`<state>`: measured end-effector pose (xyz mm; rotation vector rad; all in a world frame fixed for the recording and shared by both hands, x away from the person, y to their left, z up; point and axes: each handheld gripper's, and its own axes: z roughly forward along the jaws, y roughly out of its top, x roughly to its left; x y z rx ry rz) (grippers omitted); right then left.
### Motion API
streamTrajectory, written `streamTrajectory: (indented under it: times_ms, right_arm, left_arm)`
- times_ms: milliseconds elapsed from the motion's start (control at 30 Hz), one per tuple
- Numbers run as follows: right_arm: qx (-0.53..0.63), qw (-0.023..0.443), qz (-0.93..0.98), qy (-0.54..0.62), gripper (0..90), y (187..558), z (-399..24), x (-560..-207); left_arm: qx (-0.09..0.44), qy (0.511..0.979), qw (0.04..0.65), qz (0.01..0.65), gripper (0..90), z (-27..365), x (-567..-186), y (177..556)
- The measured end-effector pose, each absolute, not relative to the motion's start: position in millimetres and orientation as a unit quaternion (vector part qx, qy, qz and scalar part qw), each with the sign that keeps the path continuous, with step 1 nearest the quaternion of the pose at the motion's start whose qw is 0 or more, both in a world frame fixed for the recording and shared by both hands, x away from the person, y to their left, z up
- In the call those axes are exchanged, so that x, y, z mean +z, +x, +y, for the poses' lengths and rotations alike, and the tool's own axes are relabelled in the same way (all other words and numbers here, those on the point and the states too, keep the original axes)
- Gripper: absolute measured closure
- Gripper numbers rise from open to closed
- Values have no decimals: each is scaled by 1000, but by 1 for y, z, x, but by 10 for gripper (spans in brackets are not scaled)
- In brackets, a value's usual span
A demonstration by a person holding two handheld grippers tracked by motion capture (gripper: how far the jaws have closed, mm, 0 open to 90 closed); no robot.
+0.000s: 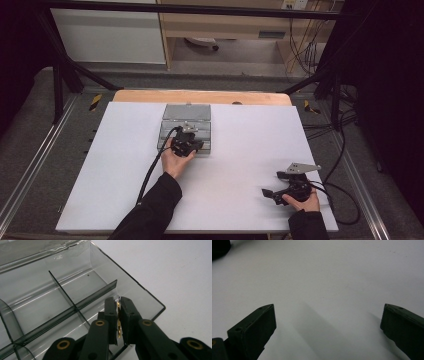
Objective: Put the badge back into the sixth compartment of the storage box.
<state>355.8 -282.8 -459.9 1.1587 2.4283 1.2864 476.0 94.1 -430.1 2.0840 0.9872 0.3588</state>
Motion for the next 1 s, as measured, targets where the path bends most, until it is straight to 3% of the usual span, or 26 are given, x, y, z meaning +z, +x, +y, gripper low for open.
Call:
streamTrajectory:
  times_ms: [333, 1000]
  right_arm:
    - [429, 78, 812, 388, 6, 356, -283, -460]
    - [431, 78, 810, 389, 6, 356, -283, -460]
  left_arm:
    - [155, 814, 402, 389, 646, 110, -411, 469]
    - [161, 818, 401, 380, 157, 168, -395, 425]
